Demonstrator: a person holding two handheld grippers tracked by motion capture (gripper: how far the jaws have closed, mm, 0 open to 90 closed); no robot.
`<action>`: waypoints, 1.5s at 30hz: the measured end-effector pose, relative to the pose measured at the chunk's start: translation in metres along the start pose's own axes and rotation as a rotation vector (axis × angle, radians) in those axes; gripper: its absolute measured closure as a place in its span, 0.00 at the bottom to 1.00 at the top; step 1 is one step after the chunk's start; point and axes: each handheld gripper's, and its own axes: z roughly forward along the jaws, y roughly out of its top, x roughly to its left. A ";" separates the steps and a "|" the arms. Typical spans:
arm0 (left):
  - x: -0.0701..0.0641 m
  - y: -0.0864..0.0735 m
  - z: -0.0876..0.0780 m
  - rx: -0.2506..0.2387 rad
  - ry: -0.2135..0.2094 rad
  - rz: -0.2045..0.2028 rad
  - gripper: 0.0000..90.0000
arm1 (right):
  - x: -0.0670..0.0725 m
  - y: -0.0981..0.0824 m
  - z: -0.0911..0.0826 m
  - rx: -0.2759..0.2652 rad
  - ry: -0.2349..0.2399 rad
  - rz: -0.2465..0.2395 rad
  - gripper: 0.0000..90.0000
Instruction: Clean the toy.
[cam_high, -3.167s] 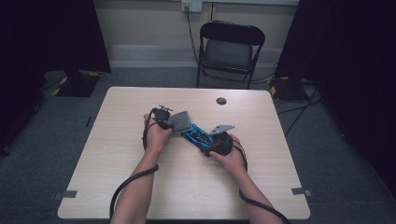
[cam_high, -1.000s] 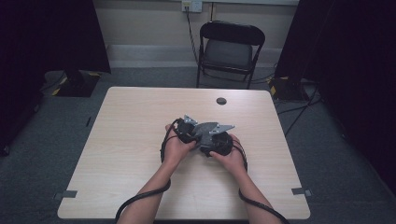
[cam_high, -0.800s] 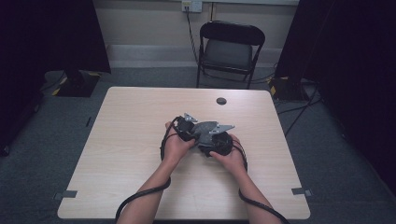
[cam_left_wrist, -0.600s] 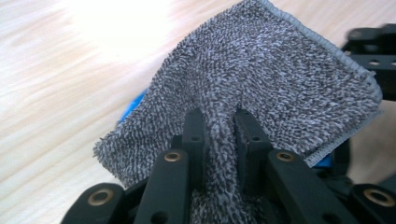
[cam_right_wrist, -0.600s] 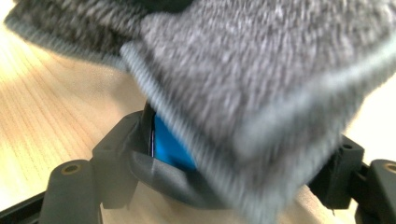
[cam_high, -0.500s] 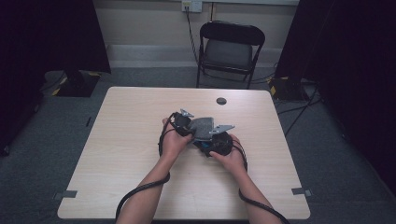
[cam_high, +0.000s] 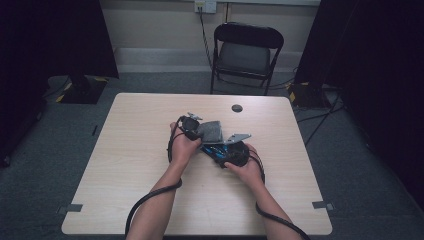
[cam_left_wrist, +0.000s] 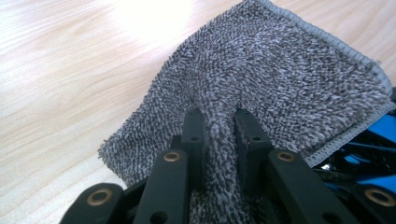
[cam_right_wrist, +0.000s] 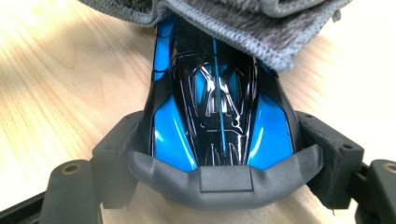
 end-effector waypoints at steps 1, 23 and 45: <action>0.001 0.000 0.000 0.003 0.002 -0.003 0.85 | 0.000 0.000 0.000 0.000 0.000 0.000 0.26; 0.035 -0.014 0.002 0.033 0.097 -0.056 0.85 | 0.000 0.000 0.000 0.000 0.000 0.000 0.26; 0.052 -0.028 -0.053 -0.085 0.042 -0.092 0.85 | 0.000 0.000 0.000 0.000 0.000 0.001 0.26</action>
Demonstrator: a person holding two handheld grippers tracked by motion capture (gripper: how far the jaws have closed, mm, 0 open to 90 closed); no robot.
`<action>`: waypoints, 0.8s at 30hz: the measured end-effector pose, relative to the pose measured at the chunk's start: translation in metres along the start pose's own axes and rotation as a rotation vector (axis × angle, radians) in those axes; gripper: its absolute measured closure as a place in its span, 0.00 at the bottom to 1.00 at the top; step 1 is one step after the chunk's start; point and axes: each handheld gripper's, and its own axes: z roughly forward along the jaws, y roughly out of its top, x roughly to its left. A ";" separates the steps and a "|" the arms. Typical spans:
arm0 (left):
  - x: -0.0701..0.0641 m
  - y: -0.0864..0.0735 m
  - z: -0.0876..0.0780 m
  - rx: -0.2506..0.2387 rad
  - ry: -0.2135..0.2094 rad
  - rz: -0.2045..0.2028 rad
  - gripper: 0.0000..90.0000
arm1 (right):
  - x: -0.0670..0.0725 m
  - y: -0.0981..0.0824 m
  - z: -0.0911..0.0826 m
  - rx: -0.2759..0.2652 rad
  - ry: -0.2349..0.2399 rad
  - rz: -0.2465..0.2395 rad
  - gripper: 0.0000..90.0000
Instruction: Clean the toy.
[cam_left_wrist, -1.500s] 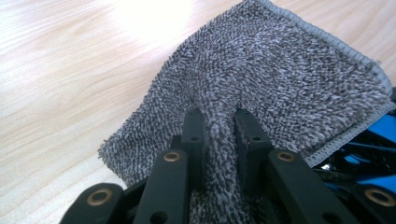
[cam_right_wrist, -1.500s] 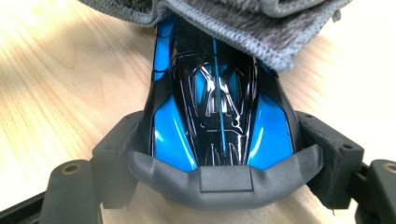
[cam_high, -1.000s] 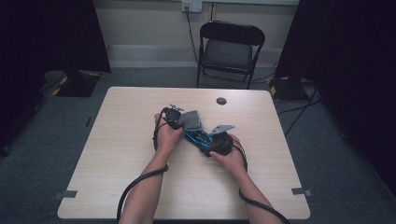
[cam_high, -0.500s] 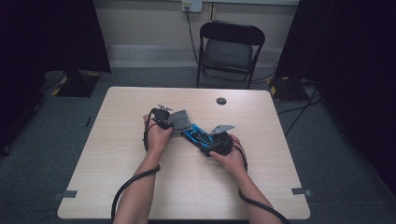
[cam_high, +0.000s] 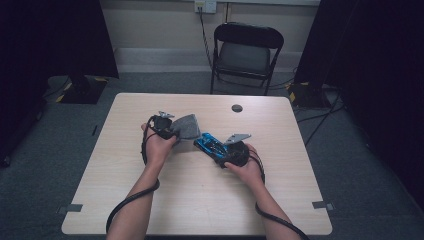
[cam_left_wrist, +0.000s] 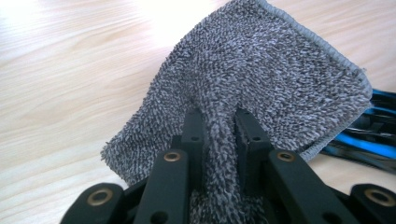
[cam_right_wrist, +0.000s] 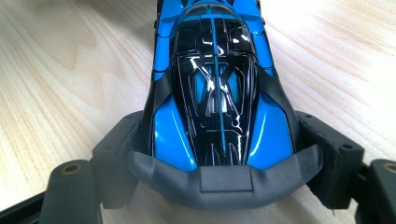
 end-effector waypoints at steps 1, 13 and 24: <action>-0.002 0.000 -0.001 -0.001 -0.009 0.008 0.85 | 0.000 0.000 0.000 0.000 0.000 0.000 0.26; -0.058 -0.001 -0.004 -0.008 -0.105 0.151 0.85 | 0.000 0.000 0.000 0.000 0.000 0.000 0.26; -0.099 -0.004 0.017 0.042 -0.139 0.247 0.85 | 0.000 0.000 0.000 0.000 0.000 0.000 0.26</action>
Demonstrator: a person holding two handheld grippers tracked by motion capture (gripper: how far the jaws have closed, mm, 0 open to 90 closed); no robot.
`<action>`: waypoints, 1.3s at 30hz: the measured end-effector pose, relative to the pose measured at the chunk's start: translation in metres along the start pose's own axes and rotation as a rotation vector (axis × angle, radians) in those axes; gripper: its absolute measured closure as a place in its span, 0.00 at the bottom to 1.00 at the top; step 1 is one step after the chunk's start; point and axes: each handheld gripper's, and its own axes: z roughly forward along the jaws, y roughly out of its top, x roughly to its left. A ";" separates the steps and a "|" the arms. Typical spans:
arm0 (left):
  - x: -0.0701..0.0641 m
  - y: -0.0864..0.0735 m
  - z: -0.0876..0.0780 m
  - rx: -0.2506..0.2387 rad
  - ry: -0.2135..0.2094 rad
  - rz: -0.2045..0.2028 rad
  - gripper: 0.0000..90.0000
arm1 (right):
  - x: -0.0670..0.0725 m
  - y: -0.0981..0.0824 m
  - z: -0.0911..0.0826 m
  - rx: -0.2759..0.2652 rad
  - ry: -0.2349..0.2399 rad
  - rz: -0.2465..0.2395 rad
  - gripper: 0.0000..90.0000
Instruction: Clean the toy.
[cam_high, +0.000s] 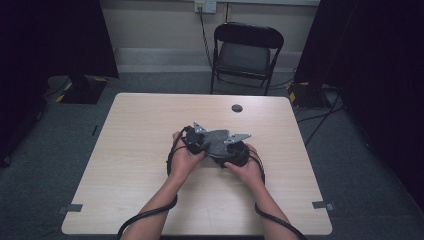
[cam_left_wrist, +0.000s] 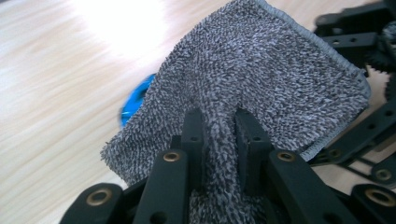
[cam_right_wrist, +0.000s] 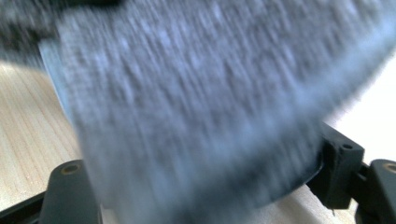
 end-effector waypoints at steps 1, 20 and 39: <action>-0.003 0.001 0.002 0.005 -0.005 0.004 0.85 | 0.000 0.000 0.000 0.000 0.000 0.000 0.26; -0.001 0.008 0.014 0.050 0.021 0.026 0.84 | 0.000 0.001 0.001 -0.001 0.001 0.000 0.26; 0.016 0.010 0.016 0.066 0.047 -0.010 0.84 | 0.000 0.001 0.001 -0.001 0.002 -0.001 0.26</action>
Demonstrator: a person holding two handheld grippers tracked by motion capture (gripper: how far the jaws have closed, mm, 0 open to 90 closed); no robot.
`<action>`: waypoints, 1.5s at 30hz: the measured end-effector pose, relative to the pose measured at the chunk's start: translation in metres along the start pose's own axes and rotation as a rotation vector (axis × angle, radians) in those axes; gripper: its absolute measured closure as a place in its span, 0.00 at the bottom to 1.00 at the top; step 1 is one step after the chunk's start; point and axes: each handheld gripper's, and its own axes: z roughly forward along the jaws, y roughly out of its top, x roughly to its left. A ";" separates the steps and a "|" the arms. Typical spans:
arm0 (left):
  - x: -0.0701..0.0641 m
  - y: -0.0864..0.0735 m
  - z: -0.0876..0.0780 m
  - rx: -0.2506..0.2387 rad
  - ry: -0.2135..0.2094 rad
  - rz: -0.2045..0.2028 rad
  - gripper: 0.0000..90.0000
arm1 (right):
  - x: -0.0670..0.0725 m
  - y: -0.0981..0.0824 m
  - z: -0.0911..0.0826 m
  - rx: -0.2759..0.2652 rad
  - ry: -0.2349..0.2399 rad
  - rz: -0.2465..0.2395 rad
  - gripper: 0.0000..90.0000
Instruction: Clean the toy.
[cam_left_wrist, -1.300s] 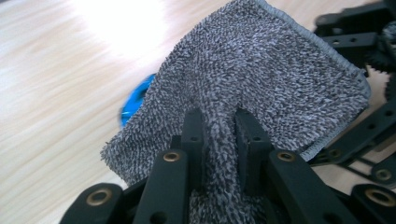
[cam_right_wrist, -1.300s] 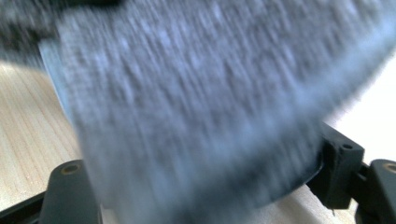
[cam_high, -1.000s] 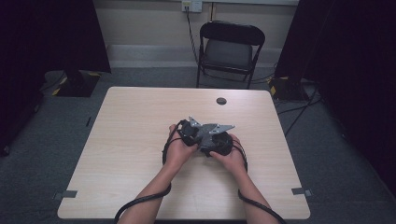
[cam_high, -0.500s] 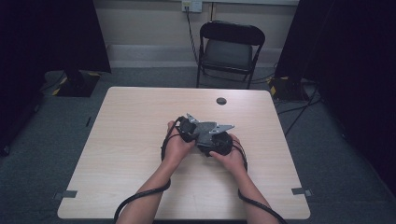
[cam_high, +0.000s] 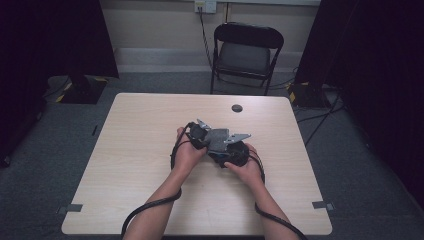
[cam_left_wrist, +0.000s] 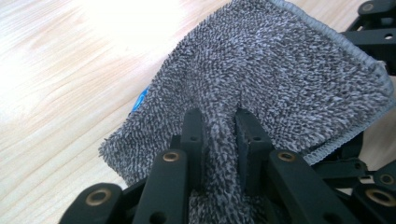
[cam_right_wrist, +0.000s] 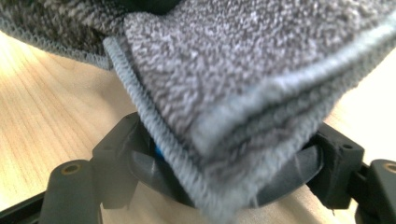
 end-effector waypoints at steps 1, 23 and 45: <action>0.001 0.000 0.000 0.003 -0.002 -0.005 0.84 | 0.000 0.000 0.000 0.000 0.000 0.000 0.26; 0.025 -0.003 0.004 0.018 0.037 -0.077 0.84 | 0.000 0.000 0.000 0.000 0.000 0.000 0.26; 0.046 -0.001 0.012 0.041 0.090 -0.116 0.84 | 0.000 0.000 0.000 0.000 0.000 -0.001 0.26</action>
